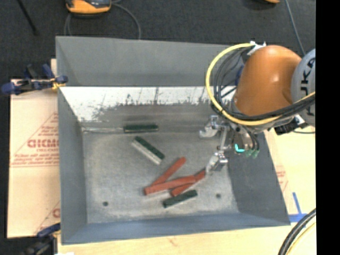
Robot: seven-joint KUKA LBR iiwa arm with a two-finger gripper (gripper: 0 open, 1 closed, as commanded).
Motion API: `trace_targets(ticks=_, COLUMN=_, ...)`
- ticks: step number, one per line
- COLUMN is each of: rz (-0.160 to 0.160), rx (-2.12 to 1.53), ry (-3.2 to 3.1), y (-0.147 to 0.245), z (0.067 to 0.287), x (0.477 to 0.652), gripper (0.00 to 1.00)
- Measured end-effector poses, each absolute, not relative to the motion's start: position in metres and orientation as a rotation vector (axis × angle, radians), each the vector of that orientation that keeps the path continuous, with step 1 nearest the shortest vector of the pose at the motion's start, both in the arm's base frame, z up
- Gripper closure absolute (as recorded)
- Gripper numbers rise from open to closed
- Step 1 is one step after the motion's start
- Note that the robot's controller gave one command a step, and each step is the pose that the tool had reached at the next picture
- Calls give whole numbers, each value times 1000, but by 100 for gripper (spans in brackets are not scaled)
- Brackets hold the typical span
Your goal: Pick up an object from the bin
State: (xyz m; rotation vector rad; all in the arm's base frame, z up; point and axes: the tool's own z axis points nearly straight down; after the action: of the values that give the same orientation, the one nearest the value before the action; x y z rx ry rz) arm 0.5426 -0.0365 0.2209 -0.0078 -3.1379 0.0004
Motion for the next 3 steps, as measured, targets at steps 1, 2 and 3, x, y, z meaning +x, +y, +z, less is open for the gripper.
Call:
trace_targets(ticks=1, rz=2, rx=-6, ry=-3145, y=-37, z=225, x=544, gripper=0)
trace_targets(ticks=2, rz=1, rx=-31, ry=-3154, y=-39, z=183, x=549, gripper=0)
trace_targets(ticks=3, rz=-4, rx=-247, ry=-3136, y=-42, z=86, x=551, gripper=100)
